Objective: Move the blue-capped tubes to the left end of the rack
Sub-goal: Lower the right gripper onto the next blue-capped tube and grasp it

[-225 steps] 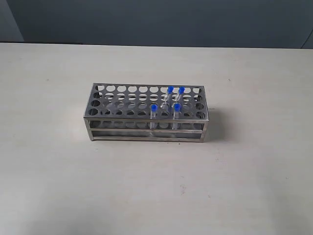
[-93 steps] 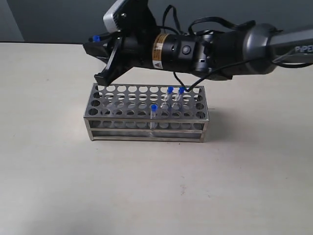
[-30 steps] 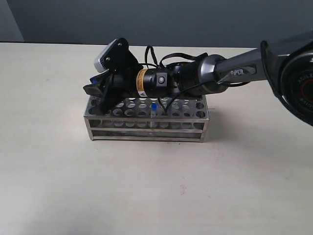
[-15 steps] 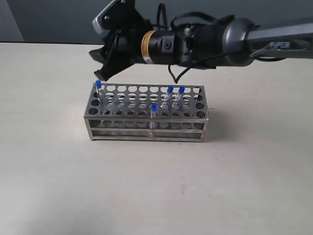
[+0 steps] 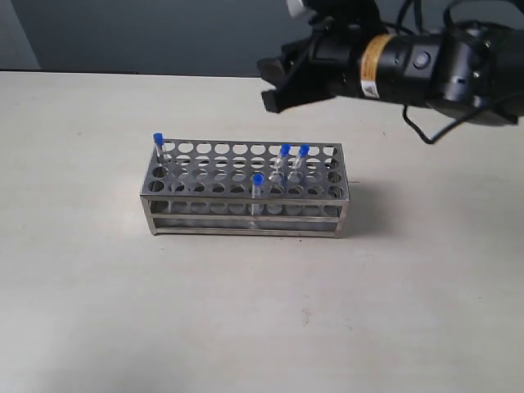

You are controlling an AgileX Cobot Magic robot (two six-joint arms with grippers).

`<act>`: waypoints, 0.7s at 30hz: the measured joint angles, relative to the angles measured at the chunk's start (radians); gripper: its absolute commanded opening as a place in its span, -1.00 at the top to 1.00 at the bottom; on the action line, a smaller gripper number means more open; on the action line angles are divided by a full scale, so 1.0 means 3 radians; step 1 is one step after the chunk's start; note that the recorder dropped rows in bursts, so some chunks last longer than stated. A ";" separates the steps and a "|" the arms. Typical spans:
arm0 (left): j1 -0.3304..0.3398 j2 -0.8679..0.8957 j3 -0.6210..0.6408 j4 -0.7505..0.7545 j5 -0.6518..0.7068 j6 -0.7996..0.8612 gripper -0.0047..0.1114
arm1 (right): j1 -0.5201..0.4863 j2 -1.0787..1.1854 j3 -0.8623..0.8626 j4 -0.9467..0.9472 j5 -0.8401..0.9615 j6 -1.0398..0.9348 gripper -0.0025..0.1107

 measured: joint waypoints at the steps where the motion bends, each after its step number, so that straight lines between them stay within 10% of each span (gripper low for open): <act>1: 0.0000 0.0000 0.0000 0.0000 0.0000 0.0000 0.90 | -0.0031 -0.0017 0.0121 0.0020 -0.0100 0.0023 0.22; 21: 0.0000 0.0000 0.0000 0.0000 0.0000 0.0000 0.90 | 0.0000 0.0094 0.0817 -0.0181 -0.0921 0.0045 0.22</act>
